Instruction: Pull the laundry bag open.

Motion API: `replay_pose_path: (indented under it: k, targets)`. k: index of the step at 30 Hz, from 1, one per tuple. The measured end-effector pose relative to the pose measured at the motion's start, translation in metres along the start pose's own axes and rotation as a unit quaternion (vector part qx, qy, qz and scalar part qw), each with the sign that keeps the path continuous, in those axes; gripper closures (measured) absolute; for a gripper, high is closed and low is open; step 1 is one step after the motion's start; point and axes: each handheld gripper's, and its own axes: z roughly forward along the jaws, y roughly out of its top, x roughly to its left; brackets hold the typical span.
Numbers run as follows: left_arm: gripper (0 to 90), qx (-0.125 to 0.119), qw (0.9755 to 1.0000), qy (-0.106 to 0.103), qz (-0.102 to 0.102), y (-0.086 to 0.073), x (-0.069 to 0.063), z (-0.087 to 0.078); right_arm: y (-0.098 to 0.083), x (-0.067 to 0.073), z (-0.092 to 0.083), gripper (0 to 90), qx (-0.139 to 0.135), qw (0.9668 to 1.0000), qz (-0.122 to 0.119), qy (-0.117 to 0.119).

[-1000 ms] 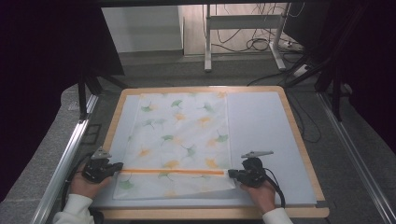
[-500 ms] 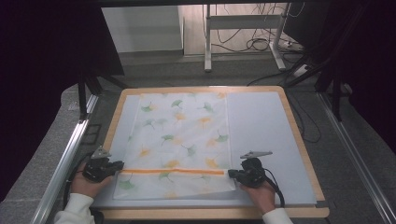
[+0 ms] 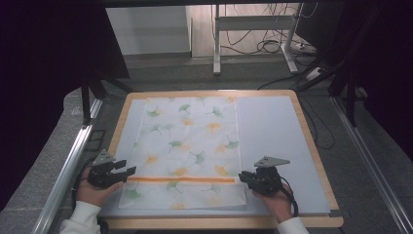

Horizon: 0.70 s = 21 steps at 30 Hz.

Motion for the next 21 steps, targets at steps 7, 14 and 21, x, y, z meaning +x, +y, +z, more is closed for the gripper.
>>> replay_pose_path:
  k: [7, 14, 21]
  targets:
    - [44.8, -0.003, 0.9999, 0.006, -0.013, 0.004, 0.007, 0.007, -0.002, -0.019, -0.009, 58.0, -0.021, 0.9988, 0.004, -0.043]
    - [44.9, -0.005, 0.9998, 0.016, -0.013, 0.011, 0.01, 0.019, -0.007, -0.041, -0.017, 48.1, -0.03, 0.9961, 0.033, -0.076]
    - [46.0, -0.009, 0.9996, 0.019, -0.016, 0.01, 0.012, 0.019, -0.009, -0.047, -0.018, 43.6, -0.026, 0.9947, 0.046, -0.088]
